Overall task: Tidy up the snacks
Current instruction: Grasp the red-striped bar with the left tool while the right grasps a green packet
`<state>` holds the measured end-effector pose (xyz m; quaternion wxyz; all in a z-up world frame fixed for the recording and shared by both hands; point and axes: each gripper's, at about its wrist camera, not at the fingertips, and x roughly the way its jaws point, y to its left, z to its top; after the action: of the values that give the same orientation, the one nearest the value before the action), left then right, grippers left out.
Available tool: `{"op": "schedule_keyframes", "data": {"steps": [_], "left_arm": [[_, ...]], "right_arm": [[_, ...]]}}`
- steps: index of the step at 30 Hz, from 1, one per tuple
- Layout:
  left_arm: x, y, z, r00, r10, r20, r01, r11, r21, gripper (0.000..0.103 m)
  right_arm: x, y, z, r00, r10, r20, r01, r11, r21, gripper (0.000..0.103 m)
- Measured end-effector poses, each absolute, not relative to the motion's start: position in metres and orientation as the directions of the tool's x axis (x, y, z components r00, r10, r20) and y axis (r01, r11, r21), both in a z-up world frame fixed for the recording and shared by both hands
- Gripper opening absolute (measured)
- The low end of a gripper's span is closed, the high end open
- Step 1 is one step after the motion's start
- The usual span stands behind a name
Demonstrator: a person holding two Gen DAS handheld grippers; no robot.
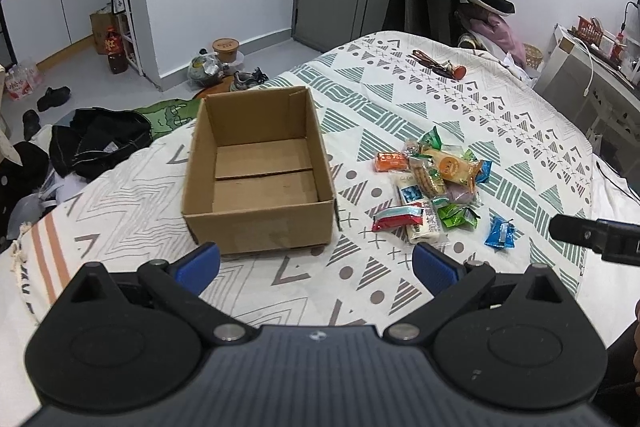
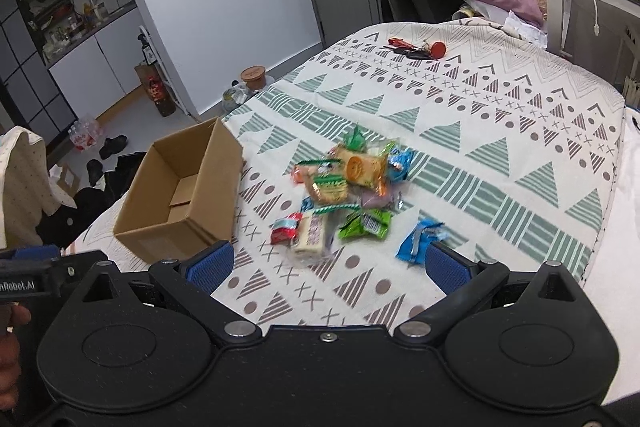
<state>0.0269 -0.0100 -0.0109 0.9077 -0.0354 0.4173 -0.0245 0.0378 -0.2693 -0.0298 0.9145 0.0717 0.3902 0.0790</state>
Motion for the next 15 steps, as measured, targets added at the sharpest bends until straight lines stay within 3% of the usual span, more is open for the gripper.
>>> {"op": "schedule_keyframes", "data": {"steps": [15], "left_arm": [[0.057,-0.038,-0.032,0.626,-0.100,-0.774,0.018,0.993,-0.113,0.101]], "right_arm": [[0.077,-0.301,-0.036,0.663,0.192,-0.724,-0.051,0.976,0.212,0.103]]}}
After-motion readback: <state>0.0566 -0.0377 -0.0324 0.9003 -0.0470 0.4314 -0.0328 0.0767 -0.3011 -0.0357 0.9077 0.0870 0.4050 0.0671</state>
